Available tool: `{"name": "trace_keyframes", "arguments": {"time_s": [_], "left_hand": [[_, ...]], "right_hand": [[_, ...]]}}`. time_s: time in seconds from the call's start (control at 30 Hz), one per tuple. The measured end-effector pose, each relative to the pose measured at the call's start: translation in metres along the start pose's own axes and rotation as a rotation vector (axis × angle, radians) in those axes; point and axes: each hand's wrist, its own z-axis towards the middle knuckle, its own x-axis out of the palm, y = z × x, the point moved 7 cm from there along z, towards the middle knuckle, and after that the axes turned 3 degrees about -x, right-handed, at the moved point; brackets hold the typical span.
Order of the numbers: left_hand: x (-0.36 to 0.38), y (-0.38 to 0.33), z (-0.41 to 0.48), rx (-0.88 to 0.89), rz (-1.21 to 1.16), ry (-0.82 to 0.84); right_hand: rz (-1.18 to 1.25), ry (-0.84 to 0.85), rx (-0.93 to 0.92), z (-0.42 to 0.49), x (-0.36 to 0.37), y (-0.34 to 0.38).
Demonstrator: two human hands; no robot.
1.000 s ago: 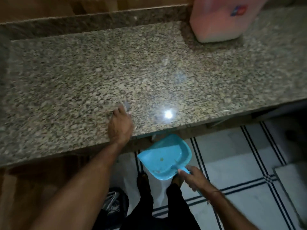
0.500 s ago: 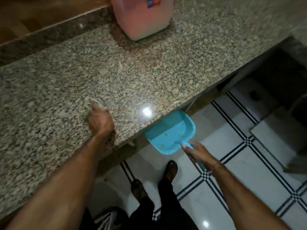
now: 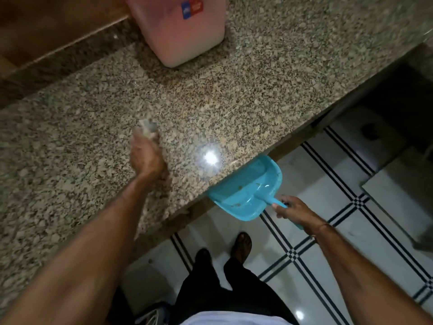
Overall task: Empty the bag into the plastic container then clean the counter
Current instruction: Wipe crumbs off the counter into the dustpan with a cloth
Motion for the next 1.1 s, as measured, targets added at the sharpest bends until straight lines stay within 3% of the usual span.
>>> {"name": "trace_keyframes", "arguments": {"time_s": [0.07,0.13,0.23,0.37,0.43,0.57,0.67,0.73,0.8,0.87,0.93,1.0,1.1], "left_hand": [[-0.007,0.016,0.024,-0.139,0.104,-0.004],[0.008,-0.001,0.028,-0.096,0.316,-0.015],[0.059,-0.072,-0.006,0.281,0.240,0.028],[0.123,-0.133,-0.052,0.642,0.187,0.380],[0.110,-0.137,-0.025,0.585,0.108,0.301],[0.045,-0.076,0.096,0.106,0.162,-0.075],[0.035,-0.056,0.162,-0.036,0.276,-0.037],[0.064,-0.091,0.160,0.141,0.249,0.014],[0.101,-0.138,0.117,0.438,0.232,0.061],[0.139,-0.174,0.049,0.719,0.237,0.238],[0.152,-0.190,0.001,0.887,0.197,0.413],[0.134,-0.197,0.012,0.811,0.089,0.359],[0.105,-0.161,0.102,0.463,0.150,-0.008]], "right_hand": [[0.006,-0.007,0.009,0.007,-0.007,-0.005],[0.011,-0.018,0.017,0.016,-0.014,-0.007],[0.003,-0.010,0.028,0.033,-0.022,-0.006],[-0.003,-0.012,0.044,0.049,-0.035,-0.001],[-0.013,-0.001,0.051,0.055,-0.042,0.000],[-0.028,0.015,0.095,0.059,-0.046,-0.005],[-0.011,0.023,0.115,0.063,-0.043,-0.010],[0.001,0.047,0.120,0.066,-0.038,-0.010],[0.046,0.055,0.124,0.066,-0.035,-0.007],[0.071,0.059,0.138,0.065,-0.034,-0.002],[0.081,0.069,0.141,0.066,-0.037,0.002],[0.065,0.073,0.148,0.067,-0.043,0.004],[0.068,0.044,0.159,0.067,-0.053,0.000]]}}
